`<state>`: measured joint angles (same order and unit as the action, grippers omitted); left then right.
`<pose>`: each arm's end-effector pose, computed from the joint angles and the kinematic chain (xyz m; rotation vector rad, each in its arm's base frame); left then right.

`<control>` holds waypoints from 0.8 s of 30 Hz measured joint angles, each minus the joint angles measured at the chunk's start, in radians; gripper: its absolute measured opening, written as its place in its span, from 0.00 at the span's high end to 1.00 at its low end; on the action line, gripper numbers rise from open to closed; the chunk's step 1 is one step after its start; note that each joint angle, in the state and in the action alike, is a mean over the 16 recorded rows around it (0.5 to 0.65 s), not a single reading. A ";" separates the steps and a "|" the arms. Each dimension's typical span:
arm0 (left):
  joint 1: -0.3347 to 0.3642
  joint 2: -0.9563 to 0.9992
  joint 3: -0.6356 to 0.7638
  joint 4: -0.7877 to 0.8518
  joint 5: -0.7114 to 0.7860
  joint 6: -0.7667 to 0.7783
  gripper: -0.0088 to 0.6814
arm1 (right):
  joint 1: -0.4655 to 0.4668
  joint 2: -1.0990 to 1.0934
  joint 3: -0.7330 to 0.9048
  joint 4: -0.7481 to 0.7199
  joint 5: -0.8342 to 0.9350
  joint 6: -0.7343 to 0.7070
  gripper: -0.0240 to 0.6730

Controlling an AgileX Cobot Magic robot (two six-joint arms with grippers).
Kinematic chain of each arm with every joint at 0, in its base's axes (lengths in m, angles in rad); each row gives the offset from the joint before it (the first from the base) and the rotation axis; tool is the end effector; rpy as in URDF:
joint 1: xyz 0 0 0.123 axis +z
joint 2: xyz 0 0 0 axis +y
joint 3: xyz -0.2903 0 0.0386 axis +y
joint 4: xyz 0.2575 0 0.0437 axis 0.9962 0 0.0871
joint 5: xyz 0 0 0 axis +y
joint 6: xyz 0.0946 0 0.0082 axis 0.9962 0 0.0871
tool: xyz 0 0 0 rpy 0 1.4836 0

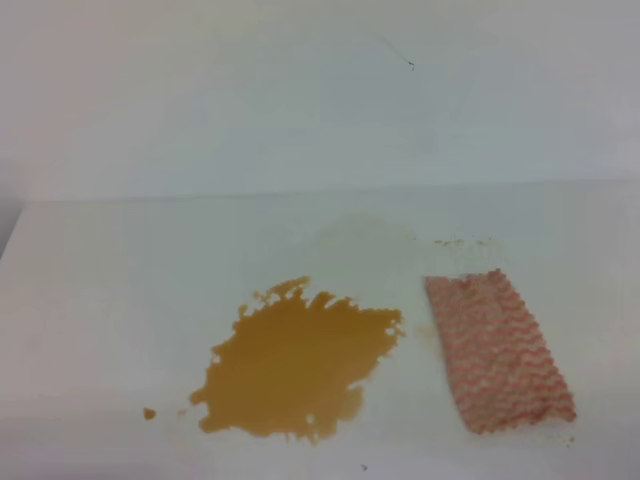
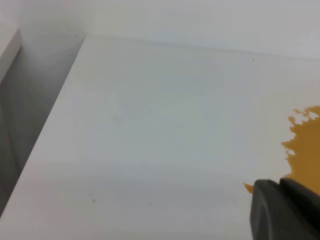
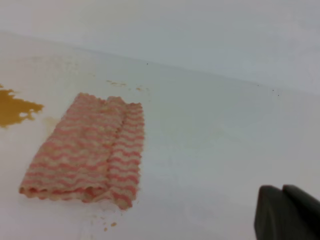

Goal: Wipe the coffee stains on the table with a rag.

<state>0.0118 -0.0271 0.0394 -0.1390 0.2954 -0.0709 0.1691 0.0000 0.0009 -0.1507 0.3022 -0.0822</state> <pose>0.0594 -0.0031 0.1737 -0.1640 1.7842 -0.1740 0.0598 0.0059 0.1850 -0.3187 1.7553 -0.0809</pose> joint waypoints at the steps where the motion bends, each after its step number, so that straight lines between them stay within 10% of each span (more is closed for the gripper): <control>1: 0.000 0.000 0.000 0.000 0.000 0.000 0.99 | 0.000 0.000 0.000 0.000 0.000 0.000 0.97; 24: 0.000 0.000 0.000 0.000 0.000 0.000 0.99 | 0.000 0.000 0.000 0.000 0.000 0.000 0.97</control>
<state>0.0118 -0.0271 0.0394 -0.1390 0.2954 -0.0709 0.1691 0.0000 0.0008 -0.1507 0.3022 -0.0822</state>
